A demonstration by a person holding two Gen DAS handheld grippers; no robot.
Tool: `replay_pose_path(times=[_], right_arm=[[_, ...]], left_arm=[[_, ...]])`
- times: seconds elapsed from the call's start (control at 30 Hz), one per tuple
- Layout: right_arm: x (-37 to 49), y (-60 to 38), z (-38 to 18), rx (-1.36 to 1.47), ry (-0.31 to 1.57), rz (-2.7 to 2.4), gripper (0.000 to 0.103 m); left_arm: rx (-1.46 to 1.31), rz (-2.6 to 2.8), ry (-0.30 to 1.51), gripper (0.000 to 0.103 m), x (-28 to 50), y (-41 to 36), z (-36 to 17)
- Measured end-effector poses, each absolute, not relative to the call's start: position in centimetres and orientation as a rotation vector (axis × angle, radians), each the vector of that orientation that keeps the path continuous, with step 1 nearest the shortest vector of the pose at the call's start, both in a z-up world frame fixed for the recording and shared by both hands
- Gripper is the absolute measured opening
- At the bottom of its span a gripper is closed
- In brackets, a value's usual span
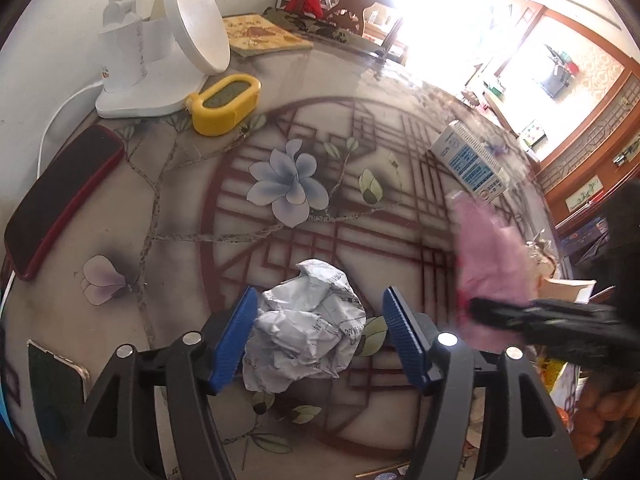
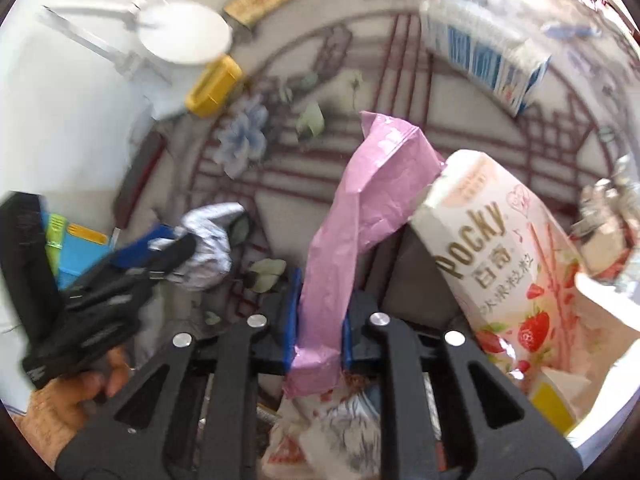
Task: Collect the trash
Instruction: 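Grasp the crumpled white paper with the left tool while the right grasps the pink bag, then carry the crumpled paper and pink bag over to the red bucket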
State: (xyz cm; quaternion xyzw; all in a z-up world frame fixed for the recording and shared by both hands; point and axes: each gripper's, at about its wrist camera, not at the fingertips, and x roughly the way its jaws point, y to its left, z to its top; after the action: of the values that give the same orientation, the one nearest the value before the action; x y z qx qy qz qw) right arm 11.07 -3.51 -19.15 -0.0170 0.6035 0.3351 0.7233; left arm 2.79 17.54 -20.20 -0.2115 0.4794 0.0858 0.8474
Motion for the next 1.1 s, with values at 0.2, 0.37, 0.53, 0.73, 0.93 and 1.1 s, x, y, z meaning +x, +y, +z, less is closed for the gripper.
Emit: replay_pose_path(times=[0.2,0.37,0.53,0.73,0.93,1.1], right_arm=[[9.7,-5.6,-15.3,0.008,1.250,0.787,0.017],[9.1,-7.0,-13.2,0.035,1.200,0.775,0.017],[7.8,-8.2,-10.6,0.024,1.107,0.739,0.017],[6.2,-9.9,-8.2,0.009,1.009,0.693,0.017],[4.7,-12.6,-7.0,0.056,0.964,0.656,0.017],[3.8,-15.1,-6.3,0.084,0.930,0.599,0.017]], left_arm=[[-0.444,0.195,1.080,0.062,4.1,17.3,-22.6],[-0.460,0.213,1.072,0.055,3.7,17.4,-22.2],[-0.452,0.196,0.977,0.054,2.7,16.3,-18.5],[-0.421,0.106,0.864,0.054,2.3,13.3,-12.9],[-0.355,0.037,0.789,0.054,2.1,9.7,-8.5],[-0.311,-0.013,0.768,0.054,1.9,6.9,-6.7]])
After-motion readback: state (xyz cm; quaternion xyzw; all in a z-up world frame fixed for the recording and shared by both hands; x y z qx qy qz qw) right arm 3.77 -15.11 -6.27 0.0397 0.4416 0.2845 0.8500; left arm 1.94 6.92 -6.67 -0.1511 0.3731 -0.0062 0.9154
